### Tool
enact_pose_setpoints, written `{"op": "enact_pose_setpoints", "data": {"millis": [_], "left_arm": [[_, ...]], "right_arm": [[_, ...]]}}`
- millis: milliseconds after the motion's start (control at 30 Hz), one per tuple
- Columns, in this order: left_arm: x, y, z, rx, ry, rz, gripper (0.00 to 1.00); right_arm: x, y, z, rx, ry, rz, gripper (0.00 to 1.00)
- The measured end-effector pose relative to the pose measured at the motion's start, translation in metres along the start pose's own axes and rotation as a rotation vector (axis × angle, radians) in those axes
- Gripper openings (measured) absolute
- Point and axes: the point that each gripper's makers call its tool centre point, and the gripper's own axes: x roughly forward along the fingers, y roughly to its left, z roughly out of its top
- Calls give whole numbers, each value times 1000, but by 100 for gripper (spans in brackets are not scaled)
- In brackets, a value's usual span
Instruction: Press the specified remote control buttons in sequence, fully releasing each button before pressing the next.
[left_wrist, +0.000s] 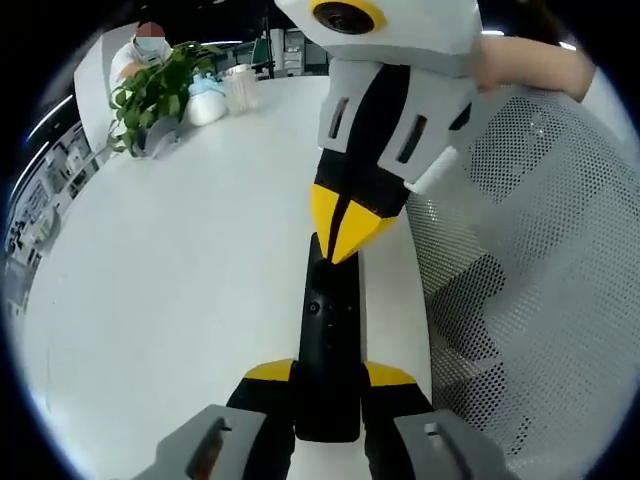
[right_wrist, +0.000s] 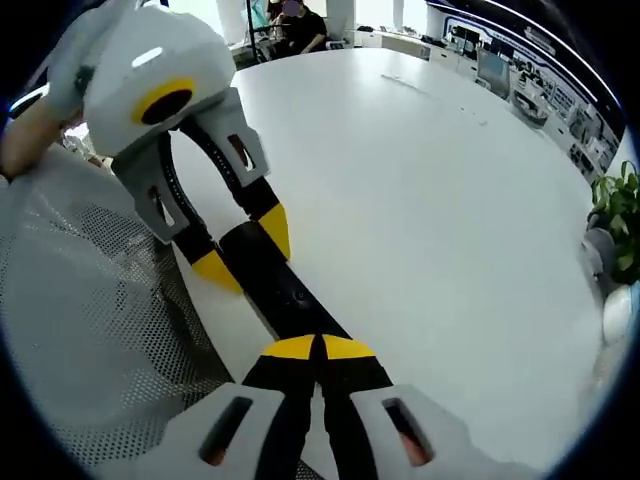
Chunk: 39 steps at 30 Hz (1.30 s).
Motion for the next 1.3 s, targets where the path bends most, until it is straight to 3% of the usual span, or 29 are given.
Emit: {"op": "enact_pose_setpoints", "data": {"millis": [67, 100, 300, 533, 667, 833, 967, 1300], "left_arm": [[0, 0, 0, -1, 4, -1, 24], [0, 0, 0, -5, 3, 0, 24], [0, 0, 0, -8, 9, -5, 24], [0, 0, 1, -22, -6, -11, 24], [0, 0, 1, -21, -4, -11, 24], [-1, -1, 1, -26, -11, -14, 24], [-1, -1, 2, -36, -9, -12, 24], [-1, -1, 3, -82, -6, -14, 24]], "right_arm": [[5, 0, -6, -40, 44, -7, 0], [4, 1, 1, -47, 18, -5, 0], [4, 1, -1, -71, 52, -30, 0], [3, 0, -2, -16, 74, -45, 0], [3, -1, -3, 84, 50, -83, 0], [1, -1, -4, 62, 19, -75, 0], [0, -1, -4, 114, -27, -55, 0], [1, 0, -3, 41, 3, -70, 0]]}}
